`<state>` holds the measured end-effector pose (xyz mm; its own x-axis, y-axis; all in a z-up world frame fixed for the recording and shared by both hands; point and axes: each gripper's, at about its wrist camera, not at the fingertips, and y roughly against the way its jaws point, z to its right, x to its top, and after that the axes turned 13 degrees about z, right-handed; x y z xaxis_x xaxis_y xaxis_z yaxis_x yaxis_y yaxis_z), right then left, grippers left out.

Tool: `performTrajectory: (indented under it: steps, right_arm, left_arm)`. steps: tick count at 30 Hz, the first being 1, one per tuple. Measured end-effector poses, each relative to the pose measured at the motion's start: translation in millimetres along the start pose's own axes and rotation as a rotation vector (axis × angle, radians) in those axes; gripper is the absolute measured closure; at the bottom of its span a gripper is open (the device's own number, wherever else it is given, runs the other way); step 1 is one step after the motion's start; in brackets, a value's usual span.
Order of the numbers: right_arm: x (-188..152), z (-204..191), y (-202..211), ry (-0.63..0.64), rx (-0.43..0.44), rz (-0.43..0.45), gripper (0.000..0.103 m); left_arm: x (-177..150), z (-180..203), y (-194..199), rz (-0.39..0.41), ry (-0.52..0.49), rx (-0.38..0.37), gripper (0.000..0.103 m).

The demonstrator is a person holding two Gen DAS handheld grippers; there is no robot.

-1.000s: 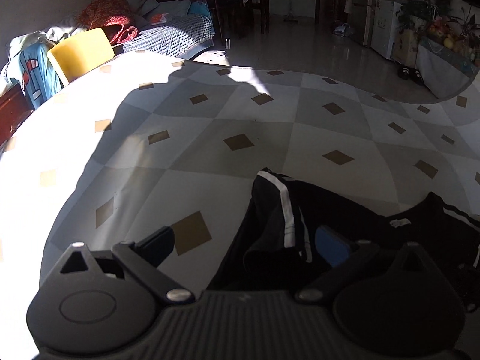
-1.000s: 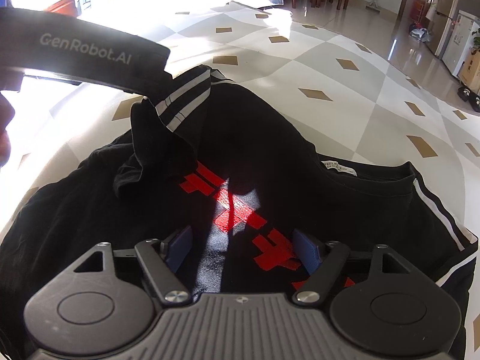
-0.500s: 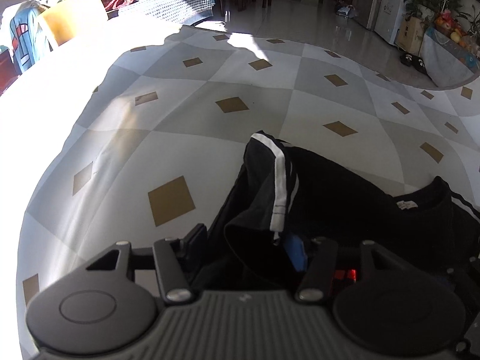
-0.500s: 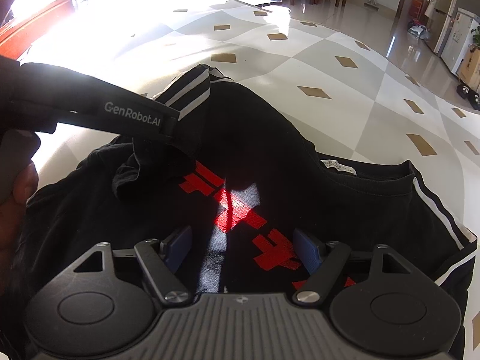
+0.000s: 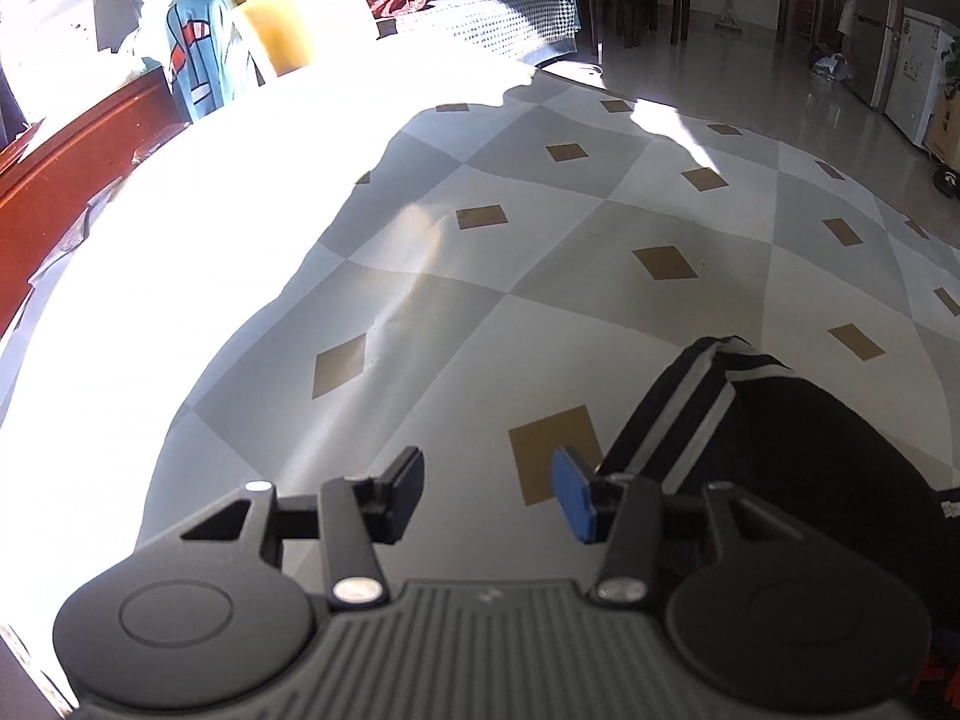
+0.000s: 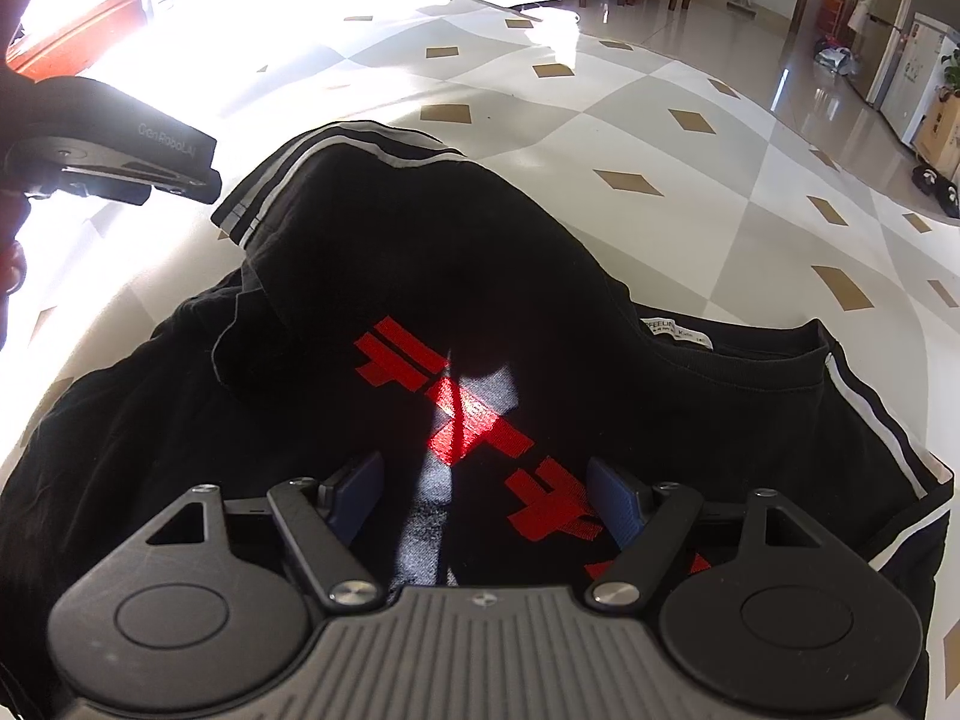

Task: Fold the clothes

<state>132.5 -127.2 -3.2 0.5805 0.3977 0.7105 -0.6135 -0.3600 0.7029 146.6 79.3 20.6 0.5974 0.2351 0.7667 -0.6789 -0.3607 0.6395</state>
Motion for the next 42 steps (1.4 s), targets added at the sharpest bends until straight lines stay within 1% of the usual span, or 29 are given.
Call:
performTrajectory:
  steps: [3, 4, 5, 6, 7, 8, 9, 10, 11, 12, 15, 18, 24, 28, 31, 33, 38, 39, 41, 42]
  right_arm:
    - [0.2, 0.3, -1.0, -0.002, -0.001, 0.0, 0.027]
    - [0.2, 0.3, -1.1, -0.003, -0.002, 0.0, 0.026]
    - [0.3, 0.3, -1.3, -0.004, -0.003, 0.001, 0.026]
    - [0.2, 0.3, -1.5, -0.004, -0.003, 0.001, 0.026]
    - [0.2, 0.3, -1.7, -0.005, -0.004, 0.001, 0.025]
    - [0.0, 0.1, -1.8, -0.005, -0.004, 0.002, 0.025]
    - [-0.2, 0.0, -1.8, -0.006, -0.004, 0.002, 0.025]
    - [-0.3, -0.2, -1.8, -0.006, -0.005, 0.003, 0.025]
    - [-0.4, -0.3, -1.9, -0.006, -0.005, 0.004, 0.025]
    - [-0.5, -0.3, -1.9, -0.007, -0.005, 0.004, 0.025]
    - [-0.8, -0.7, -2.1, -0.007, -0.006, 0.007, 0.024]
    - [-1.0, -0.9, -2.0, -0.008, -0.007, 0.009, 0.023]
    - [-2.0, -1.7, -0.9, -0.011, -0.009, 0.014, 0.022]
    - [-2.2, -1.7, 0.0, -0.01, -0.008, 0.015, 0.021]
    - [-2.1, -2.2, 0.1, -0.011, -0.009, 0.015, 0.02]
    - [-2.2, -2.6, 0.1, -0.011, -0.009, 0.016, 0.02]
    - [-2.4, -2.0, -0.2, -0.011, -0.009, 0.017, 0.02]
    - [-2.3, -1.8, -0.4, -0.011, -0.009, 0.016, 0.02]
    - [-2.4, -1.8, -0.6, -0.011, -0.009, 0.016, 0.02]
    - [-2.5, -1.9, -0.6, -0.011, -0.01, 0.016, 0.02]
  left_arm:
    - [3.7, -7.4, 0.2, -0.037, 0.074, -0.063, 0.053]
    - [3.1, -5.8, 0.7, -0.038, 0.073, -0.074, 0.047]
    - [2.6, -4.2, 1.3, -0.04, 0.073, -0.086, 0.038]
    - [2.1, -2.6, 1.9, -0.041, 0.073, -0.097, 0.033]
    - [1.6, -1.0, 2.5, -0.042, 0.073, -0.109, 0.025]
    - [1.0, 0.6, 3.1, -0.043, 0.073, -0.12, 0.022]
    - [0.5, 2.2, 3.6, -0.044, 0.073, -0.131, 0.021]
    - [0.0, 3.8, 4.2, -0.046, 0.072, -0.143, 0.017]
    - [-0.5, 5.4, 4.8, -0.047, 0.072, -0.154, 0.011]
    - [-1.2, 6.9, 5.2, -0.049, 0.072, -0.165, 0.009]
    - [-8.3, 9.5, -0.1, -0.085, 0.08, -0.17, 0.008]
    - [-15.3, 15.1, -3.9, -0.113, 0.07, -0.182, 0.003]
    - [-26.8, 35.9, -5.2, -0.109, -0.014, -0.193, 0.002]
    - [-28.3, 34.2, -7.7, -0.117, -0.005, -0.191, 0.003]
    - [-29.4, 33.0, -9.5, -0.123, 0.002, -0.19, 0.004]
    - [-30.1, 32.2, -10.8, -0.128, 0.007, -0.189, 0.008]
    - [-31.9, 30.1, -13.8, -0.138, 0.02, -0.187, 0.045]
    - [-30.6, 28.6, -13.0, -0.135, 0.029, -0.188, 0.049]
    - [-28.0, 25.7, -11.4, -0.129, 0.048, -0.19, 0.06]
    - [-26.8, 24.2, -10.6, -0.126, 0.057, -0.192, 0.063]
